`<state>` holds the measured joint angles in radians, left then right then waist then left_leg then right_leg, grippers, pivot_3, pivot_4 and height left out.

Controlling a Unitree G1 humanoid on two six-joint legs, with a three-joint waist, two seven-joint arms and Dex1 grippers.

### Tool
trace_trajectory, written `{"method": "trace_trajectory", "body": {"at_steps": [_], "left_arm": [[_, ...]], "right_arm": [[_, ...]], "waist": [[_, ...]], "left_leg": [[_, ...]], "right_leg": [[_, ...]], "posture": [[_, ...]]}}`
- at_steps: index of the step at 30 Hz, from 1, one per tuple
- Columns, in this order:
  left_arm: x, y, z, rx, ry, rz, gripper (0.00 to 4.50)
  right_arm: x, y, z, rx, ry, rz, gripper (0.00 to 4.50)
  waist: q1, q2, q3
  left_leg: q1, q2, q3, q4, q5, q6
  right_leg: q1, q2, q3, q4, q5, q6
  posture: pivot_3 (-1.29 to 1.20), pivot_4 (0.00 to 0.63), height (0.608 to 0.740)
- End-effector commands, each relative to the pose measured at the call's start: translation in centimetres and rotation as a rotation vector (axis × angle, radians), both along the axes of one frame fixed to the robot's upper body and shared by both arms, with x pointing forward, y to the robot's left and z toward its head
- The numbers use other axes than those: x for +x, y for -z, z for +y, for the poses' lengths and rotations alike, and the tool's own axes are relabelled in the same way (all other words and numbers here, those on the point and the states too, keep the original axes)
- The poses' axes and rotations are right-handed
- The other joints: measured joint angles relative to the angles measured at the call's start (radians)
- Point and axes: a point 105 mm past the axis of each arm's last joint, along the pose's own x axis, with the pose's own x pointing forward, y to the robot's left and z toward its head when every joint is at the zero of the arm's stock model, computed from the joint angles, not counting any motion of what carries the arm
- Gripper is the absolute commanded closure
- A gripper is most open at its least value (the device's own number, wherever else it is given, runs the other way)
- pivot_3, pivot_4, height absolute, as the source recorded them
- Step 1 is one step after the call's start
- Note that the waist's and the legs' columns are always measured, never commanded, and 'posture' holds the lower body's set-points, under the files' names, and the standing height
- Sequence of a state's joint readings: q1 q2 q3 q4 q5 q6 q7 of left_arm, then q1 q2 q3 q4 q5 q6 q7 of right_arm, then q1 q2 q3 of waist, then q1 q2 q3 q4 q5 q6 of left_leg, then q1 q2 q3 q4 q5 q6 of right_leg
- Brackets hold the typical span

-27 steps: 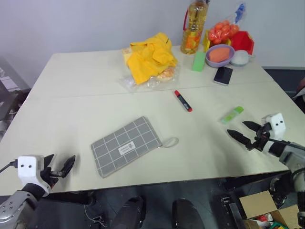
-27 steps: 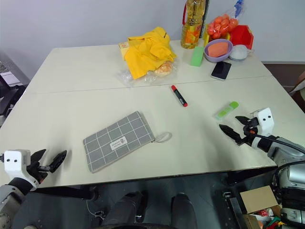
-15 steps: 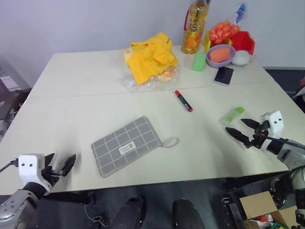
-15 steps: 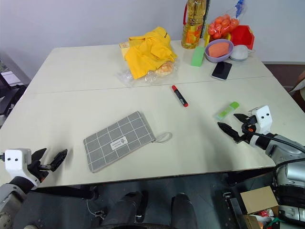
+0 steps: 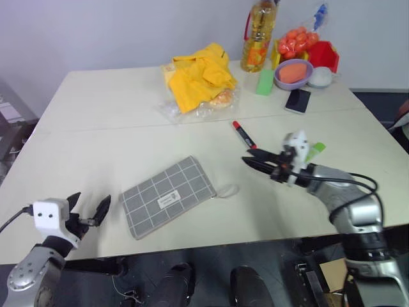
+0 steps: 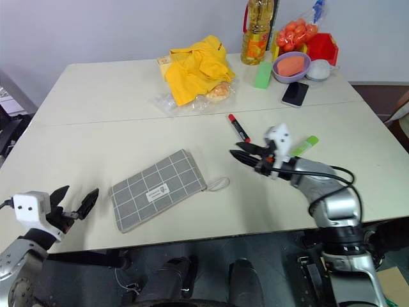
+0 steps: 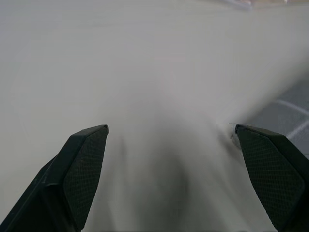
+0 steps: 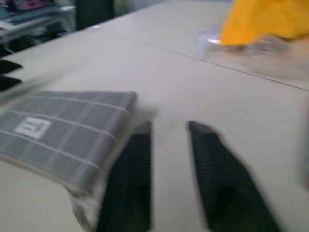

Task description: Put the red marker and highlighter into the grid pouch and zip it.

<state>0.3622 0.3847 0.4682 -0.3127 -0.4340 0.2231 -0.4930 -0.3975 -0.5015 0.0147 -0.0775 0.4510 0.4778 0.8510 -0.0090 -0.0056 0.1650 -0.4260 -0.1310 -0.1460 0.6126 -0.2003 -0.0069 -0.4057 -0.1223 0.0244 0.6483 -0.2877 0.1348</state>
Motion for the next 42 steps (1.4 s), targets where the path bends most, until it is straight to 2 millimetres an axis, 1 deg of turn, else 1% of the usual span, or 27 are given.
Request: {"method": "trace_trajectory", "body": {"at_steps": [1,4,5,7,8,10,13,17,21,24,26,28,30,33,37,40,42], "left_arm": [[-0.2,-0.8,-0.2,0.061,0.042,-0.024,0.0],[-0.4,-0.9,-0.1,0.098,0.07,-0.017,0.0],[-0.6,-0.9,0.0,0.121,0.087,-0.012,0.0],[-1.0,-0.9,0.1,0.165,0.119,0.0,0.0],[-1.2,-0.8,0.2,0.189,0.133,0.006,0.0],[-1.5,-0.8,0.3,0.203,0.14,0.011,0.0],[-1.9,-0.9,0.5,0.221,0.15,0.015,0.0],[-2.3,-0.9,0.3,0.276,0.193,0.029,0.0],[-2.8,-0.6,-0.6,0.383,0.298,0.047,0.0],[-2.8,-0.4,-1.9,0.499,0.418,0.027,0.0],[-2.7,0.1,-3.5,0.63,0.577,0.002,0.0],[-2.7,0.5,-4.3,0.695,0.673,-0.02,0.0],[-2.5,0.7,-4.8,0.739,0.731,-0.047,0.0],[-1.9,1.0,-5.9,0.789,0.827,-0.097,0.0],[0.0,0.3,-7.1,0.884,0.883,-0.223,0.0],[0.4,0.2,-8.4,0.917,0.952,-0.303,0.0],[0.3,0.5,-8.9,0.936,0.997,-0.333,0.54]], "right_arm": [[0.6,-0.3,2.3,-0.042,-0.008,-0.051,4.48],[0.9,0.4,4.3,-0.054,-0.023,-0.045,4.48],[0.9,1.0,5.6,-0.084,-0.042,-0.037,4.48],[0.9,2.2,7.7,-0.134,-0.073,-0.01,4.48],[1.0,2.6,8.4,-0.142,-0.078,0.007,4.48],[1.1,3.1,9.1,-0.14,-0.081,0.035,4.48],[1.3,4.4,9.8,-0.169,-0.085,0.073,4.48],[1.8,5.7,9.9,-0.197,-0.053,0.126,4.48],[2.1,5.9,9.9,-0.197,-0.042,0.133,4.48],[2.1,5.8,10.1,-0.186,-0.042,0.137,4.48],[2.2,5.9,10.2,-0.187,-0.042,0.136,4.48],[2.2,5.9,10.3,-0.188,-0.043,0.135,4.48],[2.3,5.9,10.3,-0.188,-0.042,0.133,4.48],[2.4,5.9,10.3,-0.188,-0.039,0.132,4.48],[2.5,5.9,10.3,-0.189,-0.029,0.128,4.48],[2.6,5.9,10.1,-0.19,-0.016,0.129,4.48],[2.6,6.0,10.1,-0.192,-0.013,0.127,4.5]], "waist": [[0.004,0.0,0.0],[0.002,-0.001,0.0],[0.001,-0.001,0.0],[-0.003,-0.001,0.0],[-0.005,-0.001,-0.001],[-0.005,-0.001,0.0],[-0.003,-0.001,-0.001],[-0.003,-0.001,-0.001],[-0.004,-0.001,-0.001],[-0.004,-0.001,-0.001],[-0.004,-0.001,-0.001],[-0.004,-0.001,-0.001],[-0.004,-0.001,-0.001],[-0.004,0.0,-0.001],[-0.001,0.0,-0.002],[-0.004,0.0,-0.002],[-0.005,0.0,-0.002]], "left_leg": [[0.0,0.0,0.0,0.0,0.0,0.0],[0.0,0.0,0.0,0.0,0.0,0.0],[0.0,0.0,0.0,0.0,0.0,0.0],[0.001,0.001,0.0,0.0,0.0,0.0],[0.001,0.002,0.0,0.0,0.0,-0.001],[0.001,0.003,0.0,-0.001,0.0,-0.002],[0.001,0.002,0.0,-0.001,-0.001,-0.002],[0.002,0.002,0.0,0.0,-0.001,-0.002],[0.005,0.003,0.0,-0.001,-0.001,-0.002],[0.005,0.003,0.001,-0.002,-0.001,-0.002],[0.006,0.003,0.001,-0.002,-0.001,-0.002],[0.006,0.003,0.001,-0.002,-0.001,-0.002],[0.006,0.003,0.001,-0.002,-0.001,-0.002],[0.007,0.003,0.001,-0.003,-0.001,-0.002],[0.007,0.002,0.001,-0.003,-0.001,-0.002],[0.008,0.002,0.001,-0.003,-0.001,-0.002],[0.008,0.003,0.001,-0.004,-0.001,-0.002]], "right_leg": [[0.0,0.0,0.0,0.0,0.0,0.0],[-0.001,0.001,0.0,0.0,0.0,-0.001],[-0.002,0.002,0.0,0.0,0.0,-0.001],[-0.002,0.003,0.0,0.0,0.001,-0.001],[-0.003,0.003,0.0,0.0,0.001,-0.002],[-0.004,0.004,0.001,0.0,0.001,-0.002],[-0.004,0.004,0.001,0.0,0.001,-0.002],[-0.003,0.004,0.001,0.0,0.001,-0.002],[-0.001,0.004,0.001,0.0,0.001,-0.004],[-0.001,0.004,0.001,0.0,0.0,-0.005],[-0.001,0.004,0.001,0.0,0.0,-0.005],[-0.001,0.004,0.001,0.0,0.0,-0.006],[-0.001,0.004,0.001,0.0,0.0,-0.006],[-0.001,0.004,0.001,0.0,0.002,-0.003],[0.0,0.005,0.001,0.001,0.002,-0.002],[0.0,0.005,0.001,0.001,0.002,-0.002],[0.0,0.005,0.001,0.001,0.002,-0.002]], "posture": [[0.0,0.15,0.74],[0.0,0.15,0.74],[0.0,0.15,0.74],[0.0,0.15,0.74],[0.0,0.15,0.74],[0.0,0.15,0.74],[0.0,0.15,0.74],[0.0,0.15,0.74],[0.0,0.15,0.74],[0.0,0.15,0.74],[0.0,0.15,0.74],[0.0,0.15,0.74],[0.0,0.15,0.74],[0.0,0.15,0.74],[0.0,0.15,0.74],[0.0,0.15,0.74],[0.0,0.15,0.74]]}}
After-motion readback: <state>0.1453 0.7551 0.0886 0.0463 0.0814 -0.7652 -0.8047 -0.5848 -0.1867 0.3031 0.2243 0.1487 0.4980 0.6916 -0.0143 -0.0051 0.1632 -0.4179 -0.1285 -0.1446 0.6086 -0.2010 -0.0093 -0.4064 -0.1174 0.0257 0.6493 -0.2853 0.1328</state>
